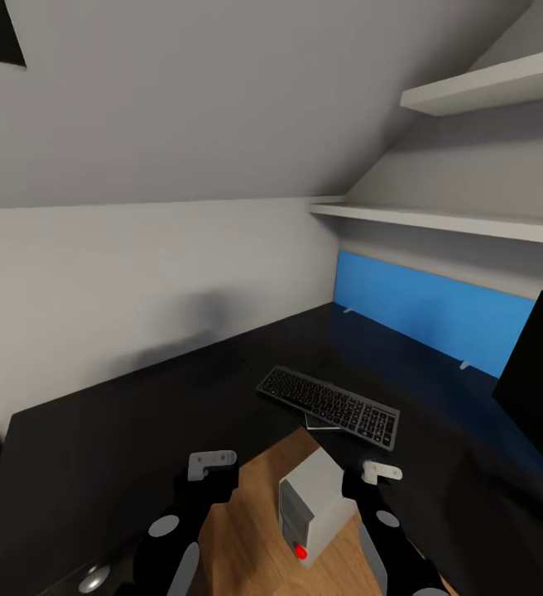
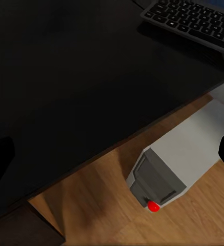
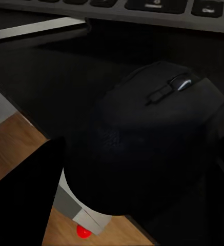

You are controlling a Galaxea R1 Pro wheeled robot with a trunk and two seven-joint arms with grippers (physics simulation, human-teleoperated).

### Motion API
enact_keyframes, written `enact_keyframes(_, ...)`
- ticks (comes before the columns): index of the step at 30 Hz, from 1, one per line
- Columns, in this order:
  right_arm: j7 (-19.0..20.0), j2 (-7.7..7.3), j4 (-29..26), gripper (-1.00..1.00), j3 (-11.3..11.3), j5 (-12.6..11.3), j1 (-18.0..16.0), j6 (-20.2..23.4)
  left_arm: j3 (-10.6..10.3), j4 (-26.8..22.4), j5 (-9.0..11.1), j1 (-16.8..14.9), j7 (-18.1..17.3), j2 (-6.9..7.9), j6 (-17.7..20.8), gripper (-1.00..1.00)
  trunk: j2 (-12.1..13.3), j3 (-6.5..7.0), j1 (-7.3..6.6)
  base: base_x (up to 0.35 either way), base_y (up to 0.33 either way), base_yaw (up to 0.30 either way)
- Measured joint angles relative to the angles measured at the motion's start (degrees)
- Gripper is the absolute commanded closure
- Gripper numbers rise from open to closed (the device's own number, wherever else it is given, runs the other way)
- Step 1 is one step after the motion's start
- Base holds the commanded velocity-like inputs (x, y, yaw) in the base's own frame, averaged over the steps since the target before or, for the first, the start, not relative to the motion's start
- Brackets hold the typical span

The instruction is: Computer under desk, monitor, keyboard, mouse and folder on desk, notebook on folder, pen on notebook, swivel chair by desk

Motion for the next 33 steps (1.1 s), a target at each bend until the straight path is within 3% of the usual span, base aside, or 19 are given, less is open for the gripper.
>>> enact_keyframes(16,0.2,0.36,-0.1,1.0,1.4,0.2,0.0,-0.2,0.0,0.0,-0.1,0.0,0.1,-0.32,0.1,-1.0,6.4,2.88,-3.52,0.0,0.0,0.0)
enact_keyframes(27,0.7,0.41,0.0,1.0,1.5,0.2,0.0,-0.2,0.2,0.0,-0.2,0.0,0.1,-0.26,0.1,-1.0,10.8,4.85,-5.92,-0.205,0.0,0.0)
enact_keyframes(33,7.5,0.6,-0.2,1.0,2.8,0.1,0.0,-0.2,0.6,-0.1,-0.2,0.0,0.1,-0.25,0.0,-1.0,13.2,5.93,-7.25,-0.014,0.0,0.002)
